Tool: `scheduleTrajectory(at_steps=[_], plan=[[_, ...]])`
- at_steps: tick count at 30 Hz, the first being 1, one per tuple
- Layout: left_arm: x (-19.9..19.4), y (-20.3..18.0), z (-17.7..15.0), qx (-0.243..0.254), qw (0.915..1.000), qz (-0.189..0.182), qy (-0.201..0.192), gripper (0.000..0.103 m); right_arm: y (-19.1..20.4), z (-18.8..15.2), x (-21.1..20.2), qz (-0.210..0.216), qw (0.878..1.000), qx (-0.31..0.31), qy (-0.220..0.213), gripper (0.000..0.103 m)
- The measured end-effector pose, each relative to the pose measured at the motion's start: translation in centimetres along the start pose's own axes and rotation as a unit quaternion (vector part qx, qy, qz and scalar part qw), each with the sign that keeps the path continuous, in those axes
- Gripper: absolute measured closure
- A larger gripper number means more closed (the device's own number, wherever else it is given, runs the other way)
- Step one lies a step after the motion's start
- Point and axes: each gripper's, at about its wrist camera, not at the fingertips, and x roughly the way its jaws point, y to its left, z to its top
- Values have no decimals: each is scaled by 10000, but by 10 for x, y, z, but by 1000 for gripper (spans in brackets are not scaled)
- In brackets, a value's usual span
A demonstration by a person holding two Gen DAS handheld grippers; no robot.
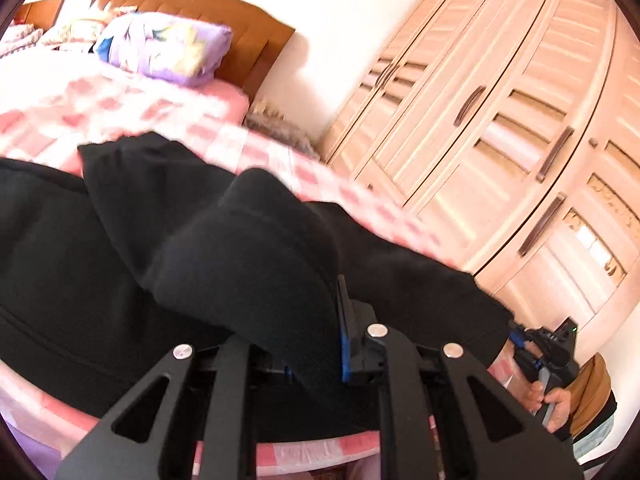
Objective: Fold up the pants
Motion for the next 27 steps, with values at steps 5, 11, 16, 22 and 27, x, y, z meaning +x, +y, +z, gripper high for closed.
scheduleTrajectory(at_steps=[5,11,16,22,27], plan=[[41,29,-27,-234,9963,376,732,88,-31,-10,15,-279,9986,379,232,89],[47,40,-29,-295,9959,394,765,88,-11,-5,8,-290,9994,-4,173,89],[52,35,-34,-58,9945,674,797,82,-31,-13,20,-363,9989,150,250,89],[43,43,-32,-93,9937,786,798,52,-9,-3,12,-658,9966,-221,448,25],[6,40,-19,-178,9938,1090,163,16,6,7,-9,-796,9952,-573,64,5]])
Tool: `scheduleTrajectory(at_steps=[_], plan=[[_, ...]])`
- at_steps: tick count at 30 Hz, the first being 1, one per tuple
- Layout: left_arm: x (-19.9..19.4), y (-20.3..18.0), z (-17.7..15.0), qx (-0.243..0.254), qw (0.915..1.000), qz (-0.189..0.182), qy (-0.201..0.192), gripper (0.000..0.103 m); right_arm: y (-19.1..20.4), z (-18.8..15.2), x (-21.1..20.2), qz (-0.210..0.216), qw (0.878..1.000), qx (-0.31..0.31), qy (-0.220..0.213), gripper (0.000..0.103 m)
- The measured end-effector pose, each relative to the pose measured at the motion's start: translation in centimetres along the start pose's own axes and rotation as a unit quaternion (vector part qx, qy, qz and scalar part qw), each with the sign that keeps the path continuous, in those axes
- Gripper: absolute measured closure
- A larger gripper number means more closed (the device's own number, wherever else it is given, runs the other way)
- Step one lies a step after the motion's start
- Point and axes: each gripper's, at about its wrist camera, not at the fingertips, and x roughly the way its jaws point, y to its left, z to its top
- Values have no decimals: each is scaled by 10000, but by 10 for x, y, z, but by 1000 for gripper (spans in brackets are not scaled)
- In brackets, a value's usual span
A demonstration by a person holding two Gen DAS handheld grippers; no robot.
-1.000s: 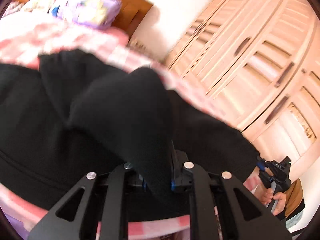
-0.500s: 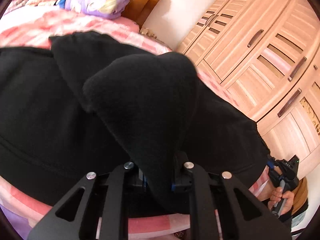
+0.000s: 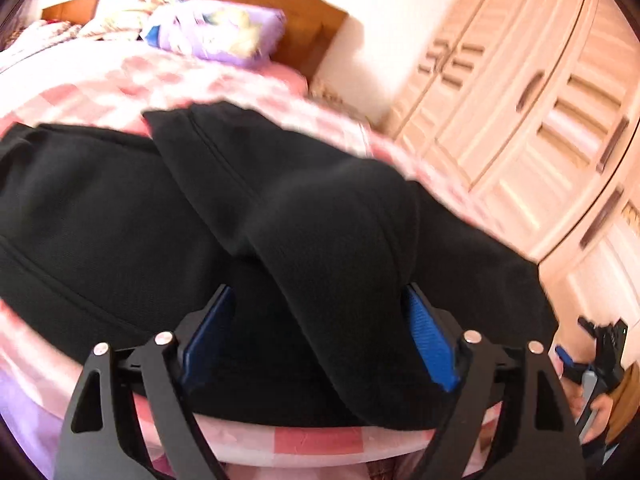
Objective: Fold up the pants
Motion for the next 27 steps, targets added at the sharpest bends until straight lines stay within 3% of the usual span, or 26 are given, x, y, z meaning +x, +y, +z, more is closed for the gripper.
scheduleTrajectory(at_steps=[4,6,9,11,12,13,14,18,23,27], plan=[[-11,-7,5,121,9998,-61,-171,10,-8,12,22,22,9992,146,360,5],[-3,-10,1,208,9998,17,-48,10,-12,17,40,-108,9978,267,590,5],[12,-11,-6,133,9997,-23,216,10,1,19,53,-233,9968,-52,764,6],[24,-9,-12,114,9991,95,396,10,7,19,59,-306,9960,-133,832,9],[26,-7,-15,121,9990,113,415,10,11,18,60,-482,9950,-273,836,18],[26,-8,-17,224,9991,139,326,10,14,17,61,-724,9933,-424,790,28],[28,-11,-19,375,9985,236,327,10,12,15,59,-940,9921,-464,688,47],[33,-20,-23,655,9962,482,325,10,6,8,40,-561,9982,-220,50,71],[37,-28,-21,702,9961,263,465,18,22,-2,8,-619,9961,-326,-546,76],[44,-44,-27,1010,9934,119,527,18,20,-10,-11,-854,9934,-283,-711,77]])
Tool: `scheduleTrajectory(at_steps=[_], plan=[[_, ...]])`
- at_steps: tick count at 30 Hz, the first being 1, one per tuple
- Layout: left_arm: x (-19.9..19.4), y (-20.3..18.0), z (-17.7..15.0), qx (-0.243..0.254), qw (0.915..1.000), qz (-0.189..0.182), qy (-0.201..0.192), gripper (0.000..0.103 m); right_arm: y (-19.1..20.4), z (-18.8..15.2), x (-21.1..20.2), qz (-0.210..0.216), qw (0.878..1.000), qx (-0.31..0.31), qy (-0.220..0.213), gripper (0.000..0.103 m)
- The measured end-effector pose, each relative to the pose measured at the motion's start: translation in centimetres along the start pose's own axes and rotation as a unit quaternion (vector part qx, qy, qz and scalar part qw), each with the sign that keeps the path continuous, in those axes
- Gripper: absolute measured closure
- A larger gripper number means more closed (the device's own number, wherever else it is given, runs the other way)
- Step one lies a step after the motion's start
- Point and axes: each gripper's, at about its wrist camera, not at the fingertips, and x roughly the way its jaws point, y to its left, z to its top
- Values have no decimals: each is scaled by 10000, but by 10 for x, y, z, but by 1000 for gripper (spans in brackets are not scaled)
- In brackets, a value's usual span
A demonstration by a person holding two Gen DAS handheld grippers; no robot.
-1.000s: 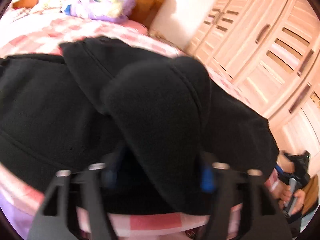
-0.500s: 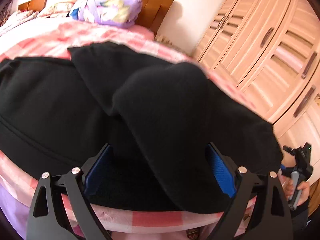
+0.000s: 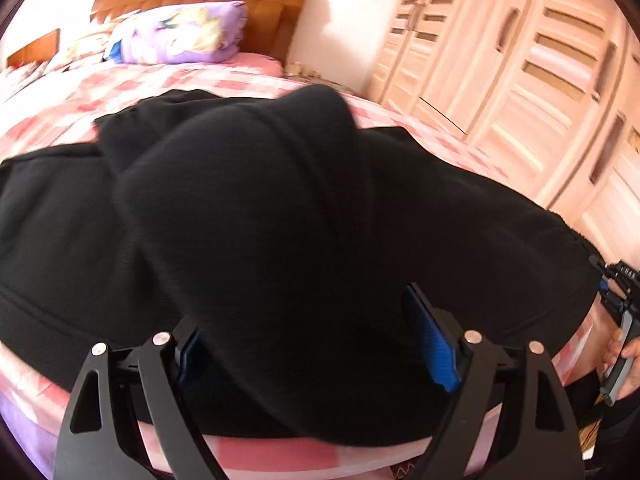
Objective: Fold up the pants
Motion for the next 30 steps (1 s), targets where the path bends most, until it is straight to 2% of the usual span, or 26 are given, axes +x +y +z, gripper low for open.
scheduleTrajectory(at_steps=[4,6,8,10,13,15,17,19,21,23,24,25,26,28,30], plan=[[7,-9,-3,231,9997,7,-62,14,-15,-10,3,-257,9996,122,33,77],[8,-10,-3,295,9995,-103,-48,7,-22,-15,7,-332,9992,182,123,77],[6,-9,-3,324,9993,-208,6,7,-26,-18,9,-353,9989,257,183,77],[-1,1,0,210,9986,-472,57,6,-25,-17,9,-369,9988,235,216,76],[-26,28,6,-161,9961,-862,-131,2,-23,-17,6,-423,9986,233,221,77],[-46,56,14,-508,9933,-984,-336,2,-23,-22,0,-490,9982,318,137,77],[-55,87,27,-881,9925,-754,-390,2,-23,-27,0,-611,9977,269,71,77],[-50,122,46,-1351,9898,-399,-216,2,-17,-27,1,-703,9975,69,61,75],[-36,154,67,-1838,9825,-225,-207,2,-13,-24,-1,-731,9973,26,105,63],[-11,180,95,-2127,9770,-51,-166,2,-7,-19,-11,-799,9968,-36,58,55],[-3,186,105,-2168,9760,-32,-185,2,-6,-18,-16,-798,9968,-57,14,31],[6,194,117,-2215,9749,83,-210,2,-4,-16,-27,-844,9962,-71,-175,19],[16,201,130,-2291,9727,270,-249,2,0,-15,-39,-906,9947,-102,-482,11],[36,212,151,-2384,9700,459,-150,2,10,-12,-53,-968,9919,-317,-755,11],[59,223,160,-2507,9645,800,221,4,27,-9,-59,-807,9912,-551,-898,11]])
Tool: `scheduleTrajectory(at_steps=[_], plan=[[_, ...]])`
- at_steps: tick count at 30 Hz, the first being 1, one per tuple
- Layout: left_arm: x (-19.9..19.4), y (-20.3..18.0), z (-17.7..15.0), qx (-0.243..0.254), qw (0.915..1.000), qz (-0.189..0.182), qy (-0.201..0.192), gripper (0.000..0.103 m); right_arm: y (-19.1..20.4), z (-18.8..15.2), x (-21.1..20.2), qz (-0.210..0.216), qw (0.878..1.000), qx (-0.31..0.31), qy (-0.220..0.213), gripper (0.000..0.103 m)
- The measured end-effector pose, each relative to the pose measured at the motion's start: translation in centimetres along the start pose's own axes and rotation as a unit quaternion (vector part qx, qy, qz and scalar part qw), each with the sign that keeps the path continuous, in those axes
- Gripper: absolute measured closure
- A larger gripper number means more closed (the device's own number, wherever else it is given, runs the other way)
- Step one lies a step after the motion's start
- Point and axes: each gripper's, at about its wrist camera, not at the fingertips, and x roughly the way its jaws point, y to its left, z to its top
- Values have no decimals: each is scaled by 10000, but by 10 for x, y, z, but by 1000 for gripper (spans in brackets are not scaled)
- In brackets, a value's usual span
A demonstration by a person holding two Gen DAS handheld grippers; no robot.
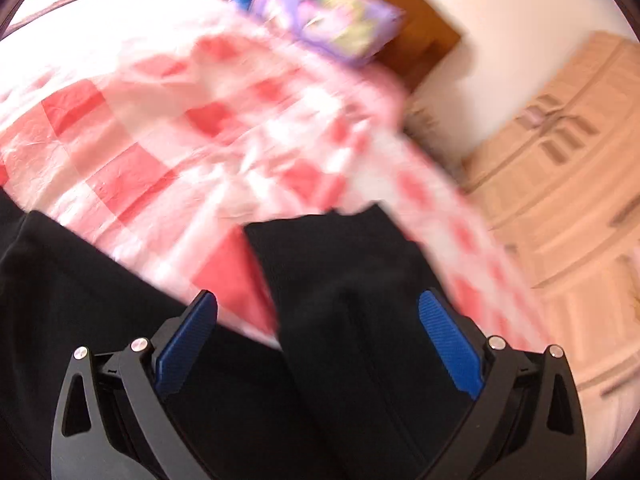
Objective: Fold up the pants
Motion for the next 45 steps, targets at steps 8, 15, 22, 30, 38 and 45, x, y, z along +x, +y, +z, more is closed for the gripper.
scheduleTrajectory(at_steps=[8,15,22,30,38,45], plan=[[21,-22,6,517,9981,184,262,80,135,-4,44,1631,9777,-1186,590,11],[-79,-34,-1,700,9929,-482,-837,98,262,-46,119,2236,9262,-2550,1648,11],[-232,-21,-40,1396,9679,-400,-2054,98,267,-78,161,1984,9217,-2486,2220,11],[-266,131,-85,-98,9779,550,-2013,98,252,-80,183,1851,9260,-2093,2539,11],[-257,185,-131,-418,9831,369,-1742,98,282,-81,177,1844,9149,-2744,2318,11],[-293,114,-122,611,9683,81,-2421,98,414,-129,171,3192,7663,-5109,2234,23]])
